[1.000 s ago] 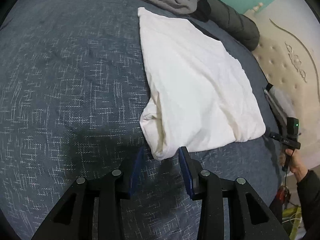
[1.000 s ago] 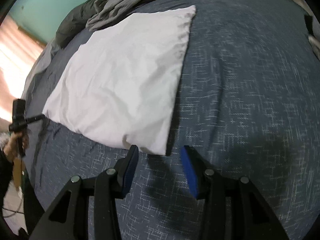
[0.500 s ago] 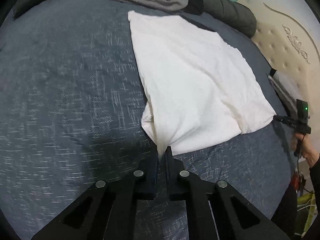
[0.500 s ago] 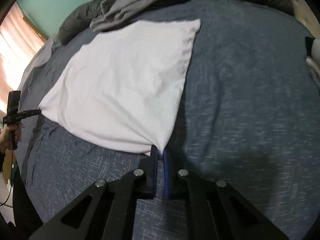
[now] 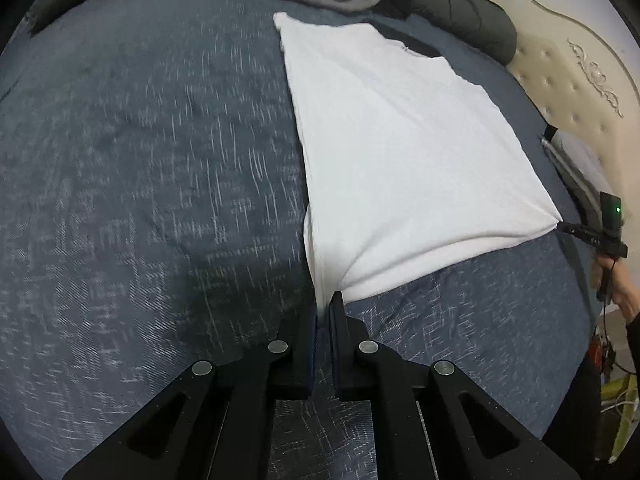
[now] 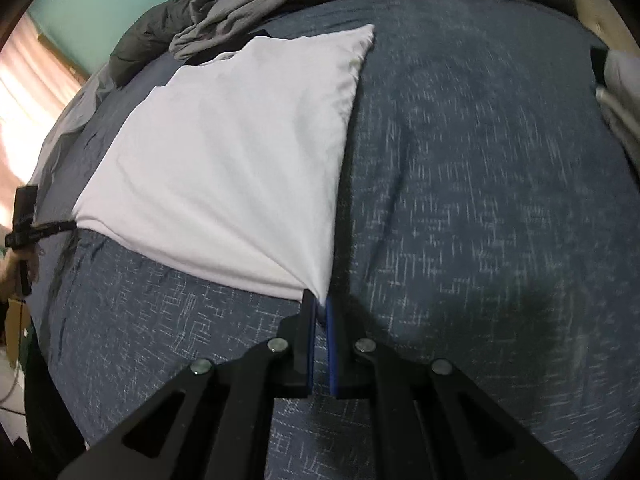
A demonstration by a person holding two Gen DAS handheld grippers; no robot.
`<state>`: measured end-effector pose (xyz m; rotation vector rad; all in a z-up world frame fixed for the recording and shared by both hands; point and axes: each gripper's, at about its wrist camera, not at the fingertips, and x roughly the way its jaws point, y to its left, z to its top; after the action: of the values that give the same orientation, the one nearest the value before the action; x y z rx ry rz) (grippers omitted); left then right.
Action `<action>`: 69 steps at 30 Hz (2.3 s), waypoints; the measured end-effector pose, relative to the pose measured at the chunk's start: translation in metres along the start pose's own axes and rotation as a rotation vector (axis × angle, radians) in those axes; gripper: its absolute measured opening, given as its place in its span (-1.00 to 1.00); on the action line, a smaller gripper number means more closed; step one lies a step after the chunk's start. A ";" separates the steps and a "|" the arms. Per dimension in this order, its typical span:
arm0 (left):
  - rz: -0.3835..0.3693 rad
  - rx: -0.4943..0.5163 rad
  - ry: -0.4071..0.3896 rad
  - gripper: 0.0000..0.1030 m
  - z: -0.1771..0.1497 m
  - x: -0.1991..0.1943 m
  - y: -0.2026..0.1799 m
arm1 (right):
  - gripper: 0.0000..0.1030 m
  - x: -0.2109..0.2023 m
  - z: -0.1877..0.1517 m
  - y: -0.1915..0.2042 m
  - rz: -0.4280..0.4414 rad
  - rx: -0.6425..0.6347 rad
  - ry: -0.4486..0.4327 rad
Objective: Fold clothes
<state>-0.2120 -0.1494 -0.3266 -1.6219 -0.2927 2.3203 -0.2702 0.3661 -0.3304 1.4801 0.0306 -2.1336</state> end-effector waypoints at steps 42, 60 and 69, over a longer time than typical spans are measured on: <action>-0.032 0.044 0.074 -0.89 -0.122 -0.040 -0.060 | -0.92 -0.046 -0.109 0.036 0.006 -0.027 0.051; -0.003 -0.026 0.032 -0.72 -0.123 -0.077 -0.046 | -0.30 -0.091 -0.101 0.043 -0.078 -0.025 -0.001; 0.035 -0.047 -0.105 -0.63 -0.079 -0.087 -0.060 | -0.30 -0.054 -0.062 0.136 0.076 -0.113 0.004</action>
<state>-0.1024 -0.1236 -0.2575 -1.5409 -0.3469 2.4473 -0.1439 0.2913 -0.2700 1.3984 0.0935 -2.0341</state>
